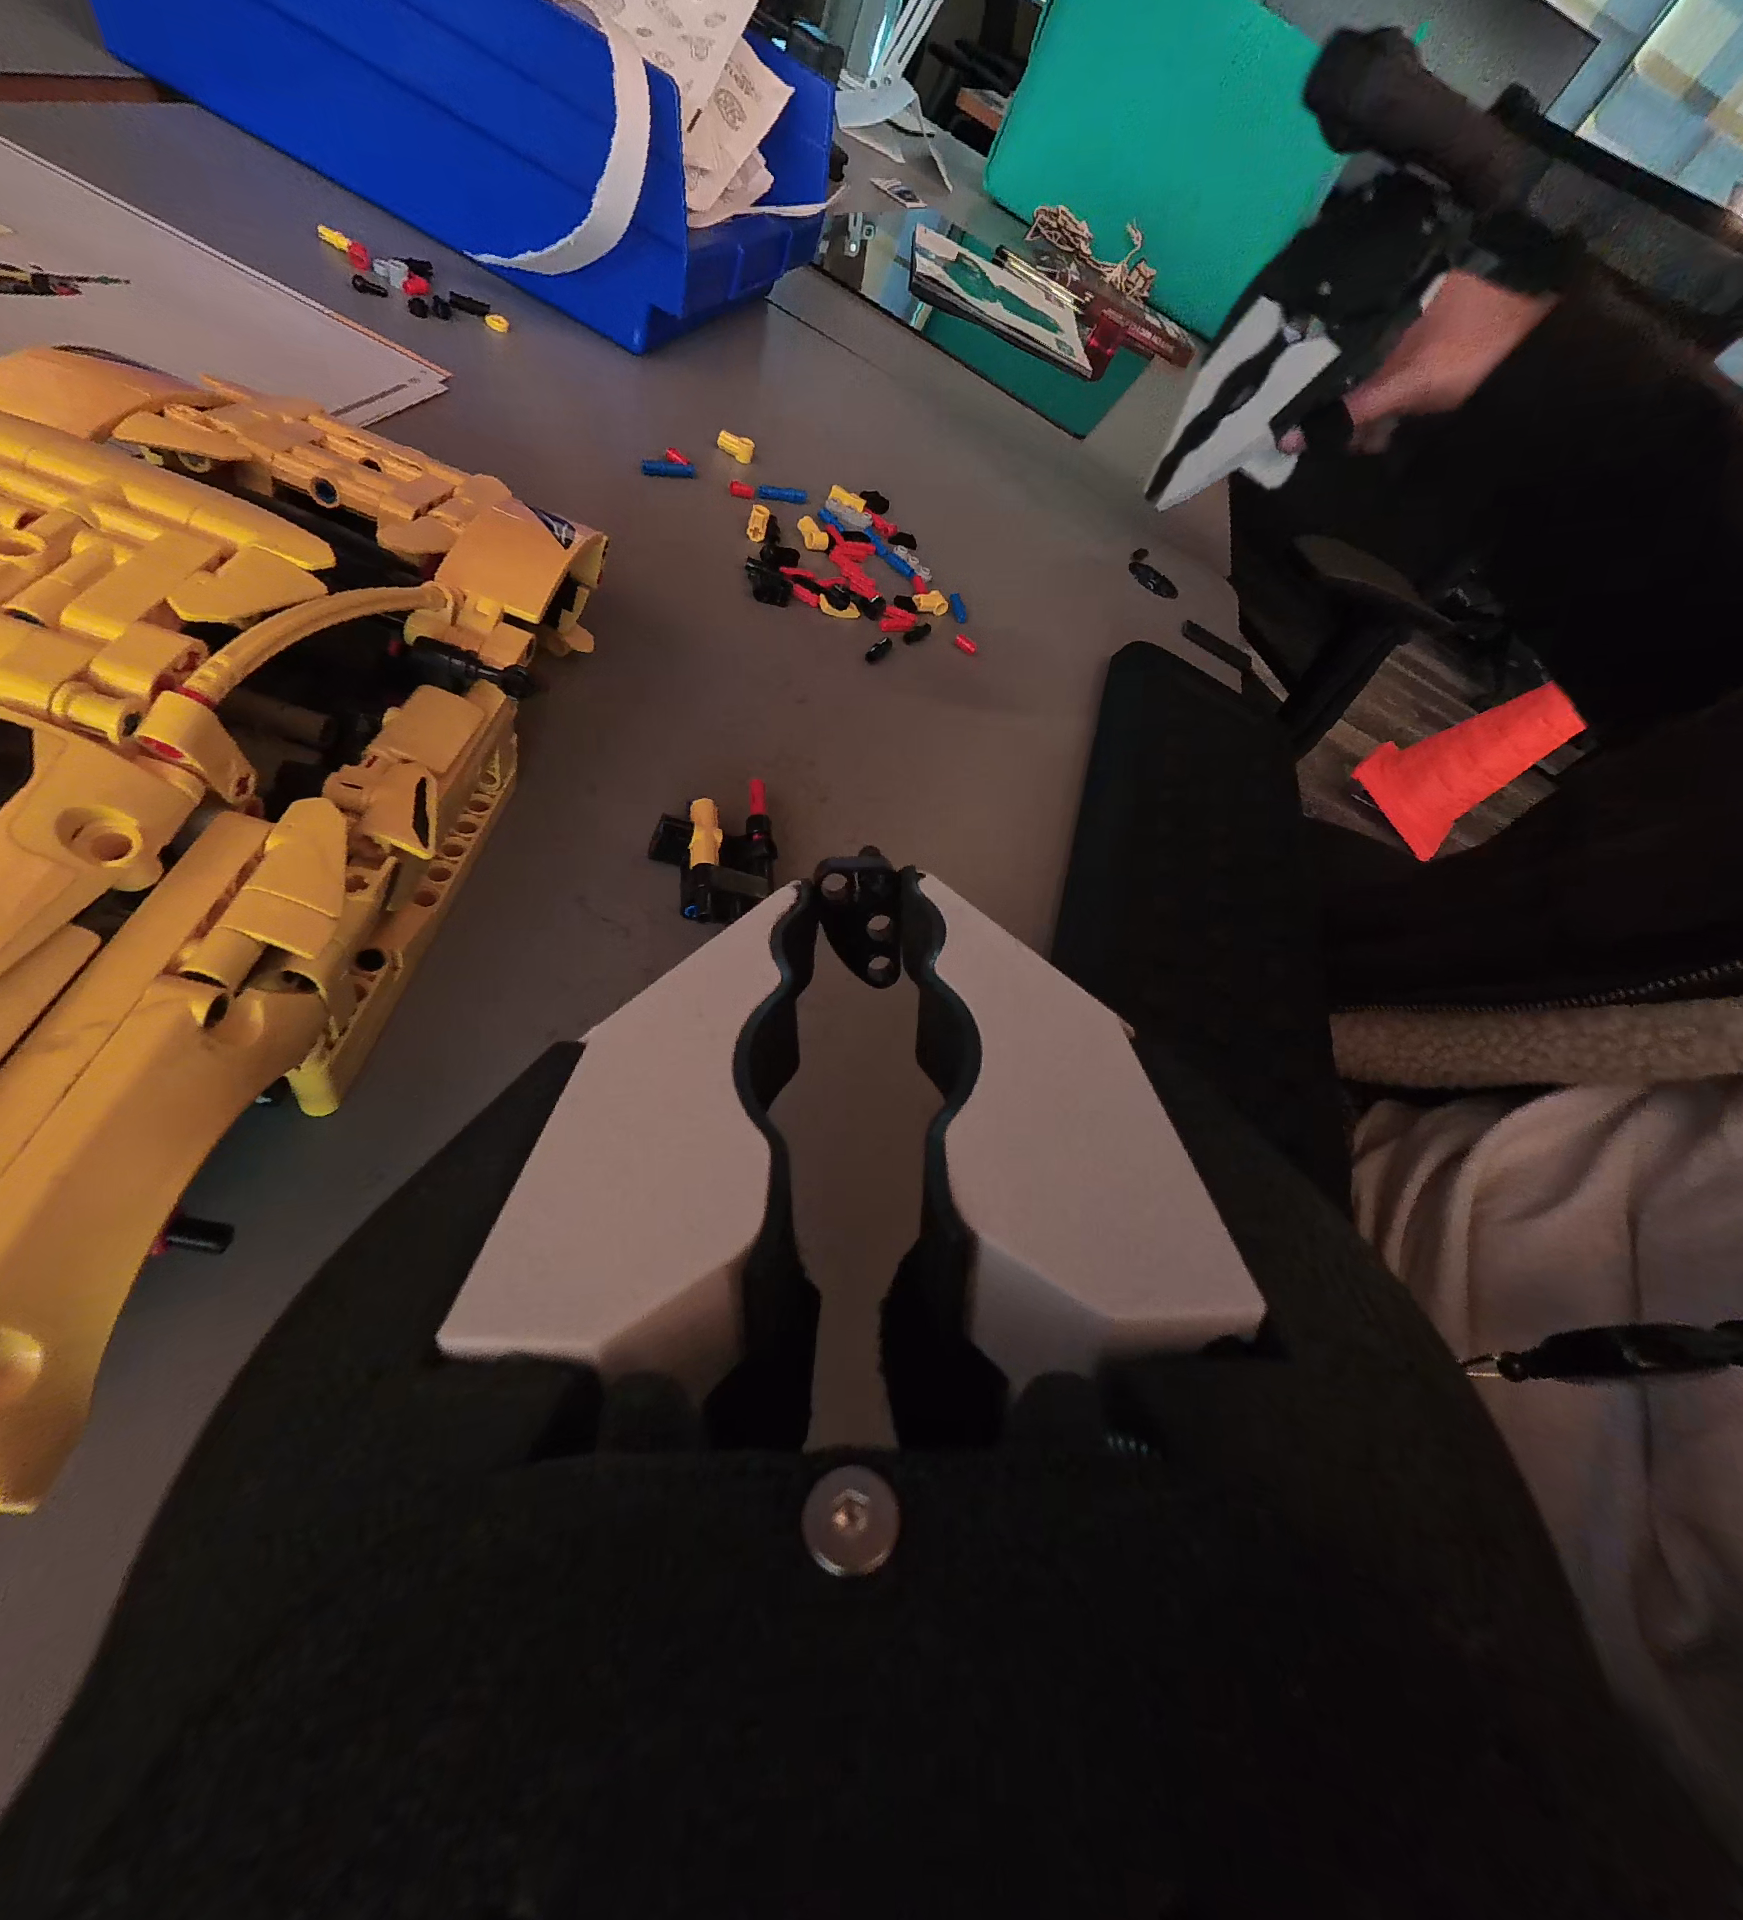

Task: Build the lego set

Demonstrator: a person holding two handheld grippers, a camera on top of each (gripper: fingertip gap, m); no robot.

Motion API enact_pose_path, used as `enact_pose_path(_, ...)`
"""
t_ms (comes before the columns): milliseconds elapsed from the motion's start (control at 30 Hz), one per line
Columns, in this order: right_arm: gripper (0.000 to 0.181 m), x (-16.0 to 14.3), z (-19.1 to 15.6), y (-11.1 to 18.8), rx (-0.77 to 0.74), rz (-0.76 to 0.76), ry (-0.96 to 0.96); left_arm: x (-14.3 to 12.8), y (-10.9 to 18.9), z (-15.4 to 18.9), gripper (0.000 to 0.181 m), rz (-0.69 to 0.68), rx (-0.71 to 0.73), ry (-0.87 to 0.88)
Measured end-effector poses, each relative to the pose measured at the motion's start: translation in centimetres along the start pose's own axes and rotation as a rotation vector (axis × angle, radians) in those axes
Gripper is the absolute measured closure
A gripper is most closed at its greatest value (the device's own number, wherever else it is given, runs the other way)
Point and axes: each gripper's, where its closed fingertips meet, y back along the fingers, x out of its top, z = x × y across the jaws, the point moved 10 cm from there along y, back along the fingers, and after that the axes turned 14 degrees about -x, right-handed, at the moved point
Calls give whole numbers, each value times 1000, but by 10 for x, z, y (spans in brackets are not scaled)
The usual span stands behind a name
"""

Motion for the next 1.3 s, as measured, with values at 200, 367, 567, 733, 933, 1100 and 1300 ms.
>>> enact_pose_path(200, 163, -50, -8, -7, -128, 400, -103, 0, -2, 0, 166, -8, 1, -1)
enact_pose_path(367, 163, -73, -4, -22, -65, 420, -139, -1, -1, -2, 166, -6, 6, 8)
enact_pose_path(567, 166, -71, -3, -29, -64, 425, -80, -1, -3, 0, 166, -15, -4, -10)
enact_pose_path(733, 176, -66, -7, -32, -101, 438, -64, -1, -4, 1, 166, -19, -9, -15)
enact_pose_path(933, 177, 27, -58, -8, 33, 515, -73, 11, -3, 17, 166, 123, -173, -80)
enact_pose_path(1100, 177, 174, -208, 16, 64, 782, 333, 19, 5, 26, 165, 276, -331, -63)
enact_pose_path(1300, 178, 237, -279, 21, -102, 892, 609, 19, 12, 22, 166, 316, -375, 8)
